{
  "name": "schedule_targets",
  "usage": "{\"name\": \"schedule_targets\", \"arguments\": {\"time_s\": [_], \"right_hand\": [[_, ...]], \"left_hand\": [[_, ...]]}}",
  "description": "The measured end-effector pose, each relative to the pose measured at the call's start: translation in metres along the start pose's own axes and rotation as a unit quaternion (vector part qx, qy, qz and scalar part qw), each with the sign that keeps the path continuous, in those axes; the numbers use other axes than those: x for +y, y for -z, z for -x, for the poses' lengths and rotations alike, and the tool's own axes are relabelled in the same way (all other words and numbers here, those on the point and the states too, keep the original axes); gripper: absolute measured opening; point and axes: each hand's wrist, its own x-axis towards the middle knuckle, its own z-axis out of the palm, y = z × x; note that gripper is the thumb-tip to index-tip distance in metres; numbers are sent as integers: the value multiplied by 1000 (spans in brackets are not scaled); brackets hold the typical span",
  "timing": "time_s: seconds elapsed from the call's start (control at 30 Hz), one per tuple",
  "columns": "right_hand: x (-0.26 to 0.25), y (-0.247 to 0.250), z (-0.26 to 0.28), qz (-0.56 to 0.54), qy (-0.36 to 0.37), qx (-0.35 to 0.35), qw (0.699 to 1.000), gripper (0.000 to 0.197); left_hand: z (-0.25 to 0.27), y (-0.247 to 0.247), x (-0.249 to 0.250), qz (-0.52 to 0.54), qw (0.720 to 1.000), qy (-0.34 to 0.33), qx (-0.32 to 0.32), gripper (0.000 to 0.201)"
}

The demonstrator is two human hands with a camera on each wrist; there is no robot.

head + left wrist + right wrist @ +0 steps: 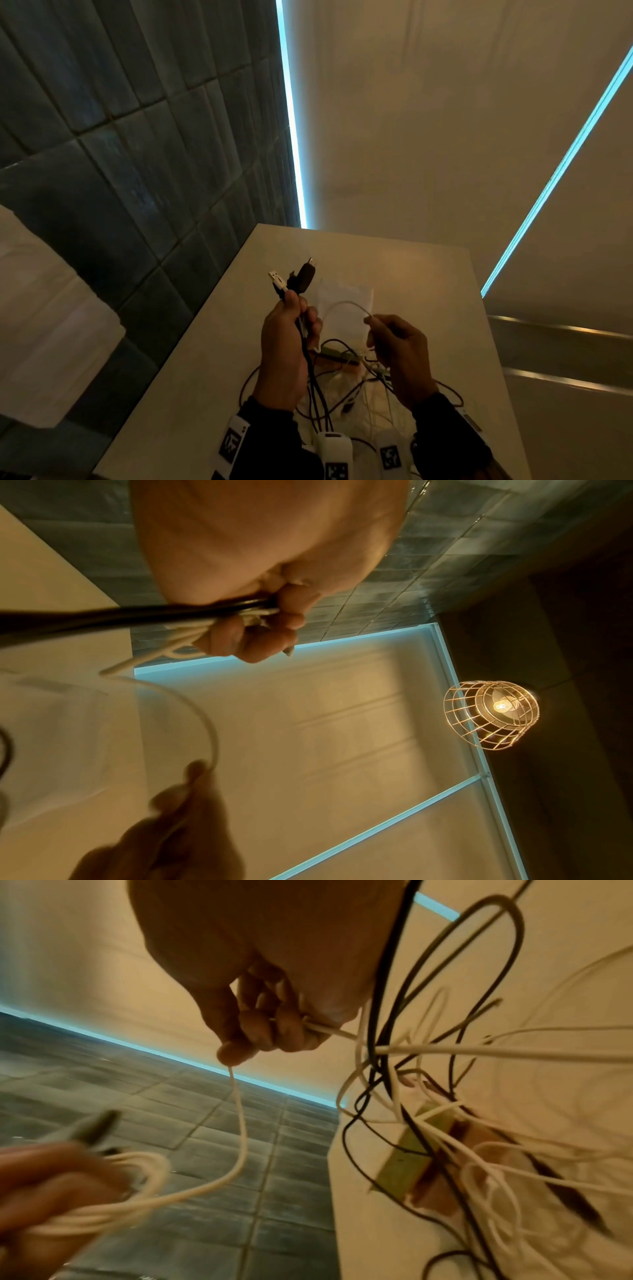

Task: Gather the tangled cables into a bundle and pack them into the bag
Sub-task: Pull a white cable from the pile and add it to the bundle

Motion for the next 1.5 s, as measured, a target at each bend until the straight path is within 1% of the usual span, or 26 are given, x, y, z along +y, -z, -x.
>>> {"name": "schedule_targets", "arguments": {"time_s": [0.07,0.2,0.23,0.3,0.37,0.43,0.47,0.57,0.63,0.77,0.83,0.93,1.03,1.13,1.23,1.33,1.4,1.5], "right_hand": [[-16,-8,6,-13,43,-26,999,15],[-32,-19,15,-14,71,-106,992,13],[-33,-20,16,-15,65,-130,989,12],[-30,-20,20,-14,41,-177,983,8],[-18,-15,22,-7,12,-201,979,12],[0,-7,22,-2,-12,-196,981,20],[10,-2,22,9,-18,-191,981,23],[35,9,22,39,-30,-182,982,26],[49,14,21,57,-38,-171,983,26],[79,27,16,124,-29,-154,980,28],[91,33,15,145,-37,-152,977,30],[108,40,16,176,-71,-136,972,35],[125,46,17,202,-122,-122,964,41],[132,53,18,233,-162,-108,953,42],[123,52,15,261,-172,-82,946,38],[92,43,7,249,-125,-33,960,31],[66,33,2,184,-95,-14,978,23],[25,13,2,72,-70,-37,994,14]], "left_hand": [[0,-3,-4,-13,1000,10,11,33],[0,-9,-9,-39,999,20,11,31],[1,-11,-9,-26,999,26,6,31],[3,-12,-6,31,999,42,-11,32],[3,-11,-1,106,993,40,-29,35],[3,-8,5,155,986,31,-50,36],[3,-6,7,158,985,26,-57,36],[4,0,9,123,990,1,-67,36],[6,3,7,118,990,-12,-74,36],[7,6,6,117,990,-17,-74,37],[8,7,7,112,991,-20,-69,38],[10,9,9,108,992,-27,-62,38],[10,13,15,111,991,-45,-54,38],[11,17,20,103,992,-60,-45,38],[9,19,19,67,995,-61,-32,37],[5,21,12,28,998,-54,-15,35],[1,21,4,8,999,-35,0,35],[0,16,-11,-11,1000,5,18,35]]}}
